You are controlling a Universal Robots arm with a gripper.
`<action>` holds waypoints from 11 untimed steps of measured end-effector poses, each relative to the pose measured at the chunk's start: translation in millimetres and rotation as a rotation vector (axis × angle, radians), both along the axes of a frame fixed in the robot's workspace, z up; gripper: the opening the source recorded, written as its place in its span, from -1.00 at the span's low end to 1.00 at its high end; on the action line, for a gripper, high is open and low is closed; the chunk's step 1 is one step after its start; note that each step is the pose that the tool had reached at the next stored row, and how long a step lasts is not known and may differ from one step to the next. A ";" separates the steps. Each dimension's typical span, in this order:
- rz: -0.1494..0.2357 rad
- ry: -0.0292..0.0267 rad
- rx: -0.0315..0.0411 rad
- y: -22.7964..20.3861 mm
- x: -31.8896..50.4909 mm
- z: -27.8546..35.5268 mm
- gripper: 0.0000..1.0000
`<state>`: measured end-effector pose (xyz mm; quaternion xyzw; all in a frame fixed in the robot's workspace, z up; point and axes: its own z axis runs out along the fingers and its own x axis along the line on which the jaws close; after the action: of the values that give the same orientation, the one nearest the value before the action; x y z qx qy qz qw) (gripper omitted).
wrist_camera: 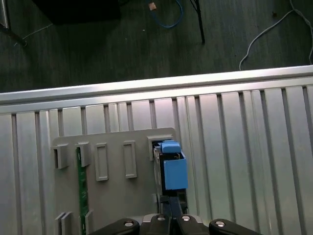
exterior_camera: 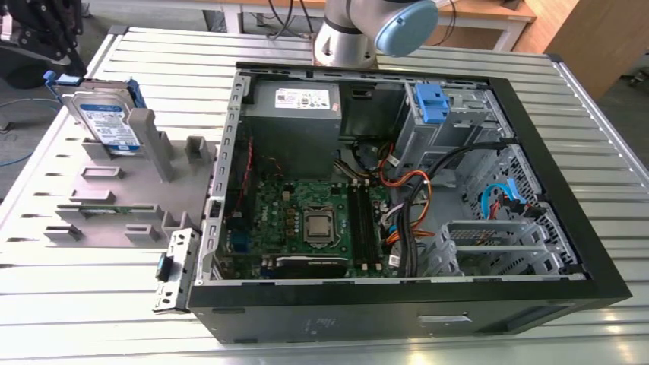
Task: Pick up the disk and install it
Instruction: 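Pick up the disk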
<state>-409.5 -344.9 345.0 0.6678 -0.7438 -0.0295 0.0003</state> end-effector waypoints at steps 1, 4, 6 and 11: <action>0.018 0.0001 0.0000 0.0 0.0 -0.2 -0.79; 0.045 -0.0002 0.0001 0.0 -0.1 -2.0 -0.79; 0.046 0.0000 0.0000 0.0 0.0 -3.7 -0.79; 0.048 0.0000 0.0000 0.0 3.1 -5.9 -0.79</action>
<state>-406.4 -344.9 339.1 0.6853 -0.7277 -0.0295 0.0010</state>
